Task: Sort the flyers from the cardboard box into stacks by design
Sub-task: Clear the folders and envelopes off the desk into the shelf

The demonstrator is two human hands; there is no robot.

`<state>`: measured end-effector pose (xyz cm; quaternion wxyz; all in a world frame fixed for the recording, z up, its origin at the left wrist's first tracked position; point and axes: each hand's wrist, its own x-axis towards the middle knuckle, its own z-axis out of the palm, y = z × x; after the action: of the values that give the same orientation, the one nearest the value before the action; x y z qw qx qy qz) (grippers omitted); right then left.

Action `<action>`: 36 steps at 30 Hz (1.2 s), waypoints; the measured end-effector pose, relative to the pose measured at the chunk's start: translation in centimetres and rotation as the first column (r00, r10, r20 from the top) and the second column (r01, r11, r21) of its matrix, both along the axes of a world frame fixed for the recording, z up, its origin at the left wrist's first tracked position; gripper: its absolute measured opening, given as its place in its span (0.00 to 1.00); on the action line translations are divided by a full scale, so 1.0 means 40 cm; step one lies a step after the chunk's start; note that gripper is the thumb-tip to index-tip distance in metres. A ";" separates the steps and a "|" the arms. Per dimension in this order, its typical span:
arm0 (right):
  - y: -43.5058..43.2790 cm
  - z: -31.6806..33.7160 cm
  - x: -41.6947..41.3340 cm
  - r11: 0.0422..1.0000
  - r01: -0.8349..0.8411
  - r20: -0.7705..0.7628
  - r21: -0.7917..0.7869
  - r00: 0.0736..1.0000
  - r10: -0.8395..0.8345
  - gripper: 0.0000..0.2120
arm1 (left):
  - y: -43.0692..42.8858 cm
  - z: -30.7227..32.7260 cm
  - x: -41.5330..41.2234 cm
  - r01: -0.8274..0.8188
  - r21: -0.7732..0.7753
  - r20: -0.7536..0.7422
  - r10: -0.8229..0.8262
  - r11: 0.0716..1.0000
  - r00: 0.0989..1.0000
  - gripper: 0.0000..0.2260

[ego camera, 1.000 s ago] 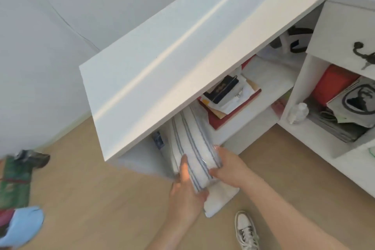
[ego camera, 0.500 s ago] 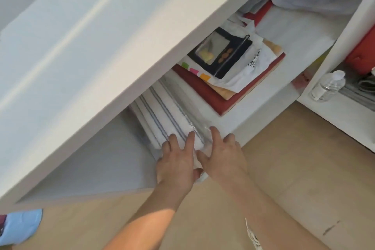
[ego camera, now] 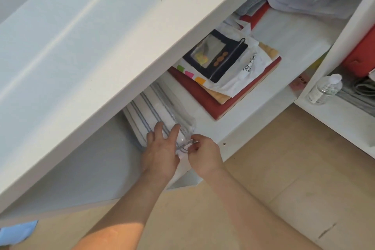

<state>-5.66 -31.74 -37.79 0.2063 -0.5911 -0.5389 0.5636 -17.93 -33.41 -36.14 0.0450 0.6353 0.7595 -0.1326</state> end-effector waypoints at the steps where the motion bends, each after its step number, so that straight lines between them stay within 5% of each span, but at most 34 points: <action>1: 0.001 -0.003 0.013 1.000 -0.016 0.019 -0.012 1.000 0.016 0.14 | 0.004 -0.001 0.006 0.022 -0.009 -0.002 -0.022 1.000 1.000 0.35; 6: -0.007 -0.003 0.058 0.989 -0.142 0.144 0.048 0.980 0.134 0.19 | -0.010 -0.006 0.031 -0.035 -0.148 0.051 0.043 0.988 0.998 0.35; 10: -0.037 0.051 0.109 0.995 -0.093 0.064 0.027 0.994 0.091 0.19 | -0.036 0.010 0.019 -0.001 -0.210 -0.023 -0.004 0.978 1.000 0.35; 15: -0.082 0.169 0.227 0.998 0.048 -0.041 -0.027 0.998 -0.049 0.21 | -0.108 0.070 0.072 -0.128 -0.007 0.197 0.127 0.992 0.972 0.23; 19: -0.121 0.289 0.319 0.996 0.062 -0.011 0.063 0.998 -0.061 0.20 | -0.208 0.142 0.136 -0.312 0.002 0.441 0.280 0.950 0.853 0.19; 23: -0.203 0.359 0.406 0.973 -0.111 0.161 0.202 0.984 0.079 0.22 | -0.322 0.165 0.237 -0.191 -0.014 0.451 0.177 0.981 0.875 0.15; 27: -0.299 0.259 0.469 0.910 -0.325 0.393 0.258 0.896 0.208 0.33 | -0.375 0.104 0.336 -0.084 -0.040 0.489 0.093 0.996 0.867 0.15; 31: -0.352 0.086 0.507 0.948 -0.301 0.369 0.098 0.896 0.246 0.37 | -0.383 -0.034 0.398 0.052 -0.060 0.474 -0.017 0.997 0.880 0.18; 36: -0.334 -0.140 0.483 0.951 -0.308 0.301 0.016 0.909 0.290 0.40 | -0.318 -0.274 0.368 0.070 -0.190 0.283 -0.013 0.979 0.959 0.27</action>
<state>13.65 -45.12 -43.39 0.0534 -0.5722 -0.6653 0.4766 -3.20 -46.11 -47.11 0.2124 0.6559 0.7148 -0.1171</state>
